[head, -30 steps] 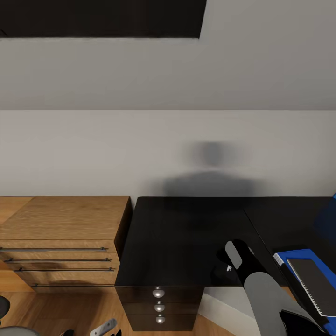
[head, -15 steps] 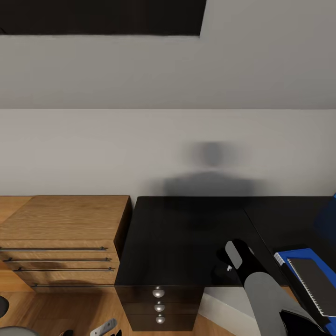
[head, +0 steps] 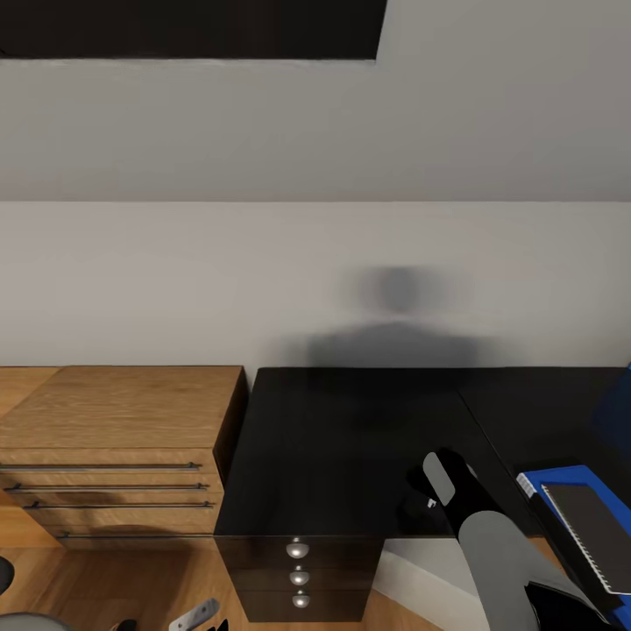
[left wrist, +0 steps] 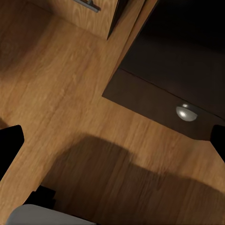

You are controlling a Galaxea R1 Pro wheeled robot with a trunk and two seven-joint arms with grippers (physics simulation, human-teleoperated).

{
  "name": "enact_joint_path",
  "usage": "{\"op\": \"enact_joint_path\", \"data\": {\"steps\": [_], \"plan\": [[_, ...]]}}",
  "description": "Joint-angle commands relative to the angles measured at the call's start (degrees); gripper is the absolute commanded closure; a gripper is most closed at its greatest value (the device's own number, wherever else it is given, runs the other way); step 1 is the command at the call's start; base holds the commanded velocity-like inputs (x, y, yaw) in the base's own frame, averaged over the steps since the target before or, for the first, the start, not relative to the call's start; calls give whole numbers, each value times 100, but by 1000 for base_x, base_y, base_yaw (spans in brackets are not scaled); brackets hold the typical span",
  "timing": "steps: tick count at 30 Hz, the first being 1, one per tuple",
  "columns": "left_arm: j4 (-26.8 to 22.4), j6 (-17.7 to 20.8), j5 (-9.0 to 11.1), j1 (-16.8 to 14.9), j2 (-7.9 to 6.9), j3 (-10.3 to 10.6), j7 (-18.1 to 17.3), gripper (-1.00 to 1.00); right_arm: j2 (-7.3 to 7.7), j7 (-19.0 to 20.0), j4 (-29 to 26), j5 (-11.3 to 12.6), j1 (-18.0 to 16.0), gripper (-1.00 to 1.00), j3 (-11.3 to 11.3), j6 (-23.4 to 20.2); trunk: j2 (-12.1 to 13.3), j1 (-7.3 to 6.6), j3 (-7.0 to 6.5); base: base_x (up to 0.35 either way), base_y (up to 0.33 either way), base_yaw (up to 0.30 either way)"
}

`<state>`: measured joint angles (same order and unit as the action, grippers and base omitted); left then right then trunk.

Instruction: In the bedroom, organize the workspace by keeping the computer under the desk, ensuring the monitor is on the desk, placing the keyboard on the desk next to the monitor, placing the mouse on the desk next to the keyboard, moving the folder from the swivel chair onto the desk next to the mouse, stacking the notebook on top of the folder with the pen on top of the notebook, and positioning the swivel chair next to the desk.

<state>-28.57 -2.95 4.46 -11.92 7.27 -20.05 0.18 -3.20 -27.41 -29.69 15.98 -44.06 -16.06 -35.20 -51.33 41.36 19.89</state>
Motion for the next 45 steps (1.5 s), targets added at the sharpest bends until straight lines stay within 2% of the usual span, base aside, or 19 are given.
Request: {"op": "enact_joint_path", "data": {"steps": [1, 14, 22, 42, 45], "plan": [[0, -13, 47, -3, 3, -7, 1, -100, -4, -46, -11, 61, -4, -100, -17, -4, -47, 23, 26, 0, 0, 0], [0, -13, 47, -3, 3, -8, 8, -100, 3, -45, -11, 59, -5, -100, -19, -4, -47, 23, 26, 0, 0, 0], [0, -13, 47, -3, 3, -7, 16, -100, 3, -47, -11, 61, -4, -100, -20, -4, -368, 199, 169, 0, 0, 0], [0, -13, 47, -3, 3, -12, 11, -100, 12, -45, -11, 55, -5, -100, -20, -4, -368, 199, 169, 0, 0, 0], [0, -13, 47, -3, 3, -10, 14, -100, 12, -45, -11, 56, -4, -100, -20, -4, -488, 265, 223, 0, 0, 0]]}}
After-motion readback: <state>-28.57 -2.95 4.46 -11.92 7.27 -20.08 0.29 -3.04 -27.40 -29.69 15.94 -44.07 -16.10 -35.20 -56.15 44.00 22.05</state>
